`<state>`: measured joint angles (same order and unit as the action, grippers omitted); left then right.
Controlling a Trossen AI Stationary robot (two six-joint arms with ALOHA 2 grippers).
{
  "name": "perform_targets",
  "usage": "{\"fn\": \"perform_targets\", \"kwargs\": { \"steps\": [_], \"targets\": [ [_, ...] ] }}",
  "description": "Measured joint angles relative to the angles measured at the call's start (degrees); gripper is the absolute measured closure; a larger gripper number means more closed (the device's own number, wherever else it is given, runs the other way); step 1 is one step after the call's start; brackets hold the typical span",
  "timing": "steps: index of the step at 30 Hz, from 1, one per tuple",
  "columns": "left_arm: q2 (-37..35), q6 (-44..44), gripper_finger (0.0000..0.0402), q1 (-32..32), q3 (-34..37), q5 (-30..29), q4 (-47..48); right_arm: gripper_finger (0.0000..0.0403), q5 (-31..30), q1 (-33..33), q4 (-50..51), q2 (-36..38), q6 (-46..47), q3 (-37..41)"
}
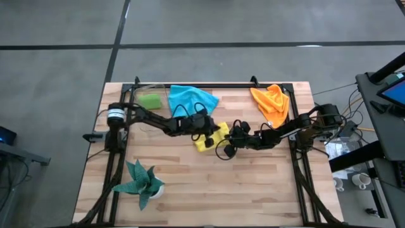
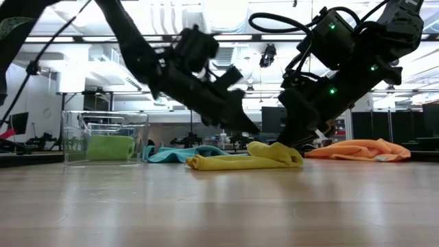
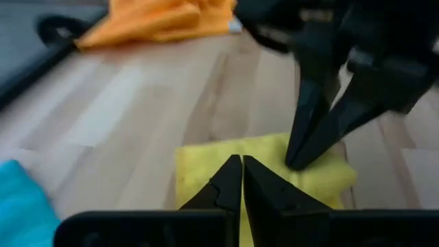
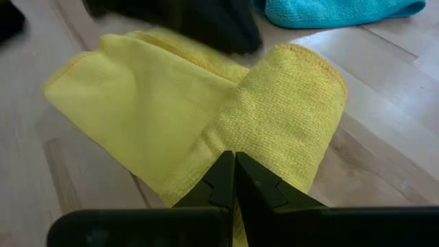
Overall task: Roll microfiber towels into tight, uniform cylinder then place into a basket
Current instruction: Roll the yellow microfiber towel
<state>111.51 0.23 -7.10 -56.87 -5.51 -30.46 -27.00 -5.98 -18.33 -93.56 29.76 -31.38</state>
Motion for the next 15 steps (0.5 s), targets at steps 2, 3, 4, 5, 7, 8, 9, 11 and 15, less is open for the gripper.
{"fn": "perform_targets", "kwargs": {
  "steps": [2,3,4,5,7,8,9,11,15],
  "targets": [
    [2.57,-0.48,0.0402,-0.03,-1.67,0.97,-0.67,0.0394,0.00,0.00,-0.10,-0.26,0.00,0.00],
    [3.44,-0.89,0.0402,-0.03,-2.40,1.13,-0.65,0.0394,0.02,0.00,0.03,-0.36,0.02,0.00],
    [4.50,-0.98,0.0402,-0.03,-3.21,1.15,-0.76,0.0394,0.02,0.00,0.00,-0.44,0.02,0.00],
    [5.51,-0.99,0.0402,0.01,-3.97,1.31,-1.53,0.0394,0.02,0.00,-0.09,-0.49,0.02,0.00],
    [6.75,-1.13,0.0402,0.07,-4.29,2.06,-1.02,0.0394,0.09,0.00,-0.03,-0.62,0.02,0.00],
    [7.21,-1.27,0.0402,0.09,-4.39,2.39,-1.03,0.0394,0.15,0.00,-0.04,-0.68,0.02,0.00],
    [7.53,-1.36,0.0402,0.11,-4.37,2.52,-0.97,0.0394,0.17,0.00,0.04,-0.68,0.02,0.00],
    [7.58,-1.42,0.0402,0.15,-3.91,2.59,-1.05,0.0394,0.17,0.00,-0.01,-0.68,0.02,-0.02],
    [7.53,-1.44,0.0402,0.19,-2.88,2.61,-1.05,0.0394,0.17,0.00,0.04,-0.68,0.00,-0.02]
  ]
}}
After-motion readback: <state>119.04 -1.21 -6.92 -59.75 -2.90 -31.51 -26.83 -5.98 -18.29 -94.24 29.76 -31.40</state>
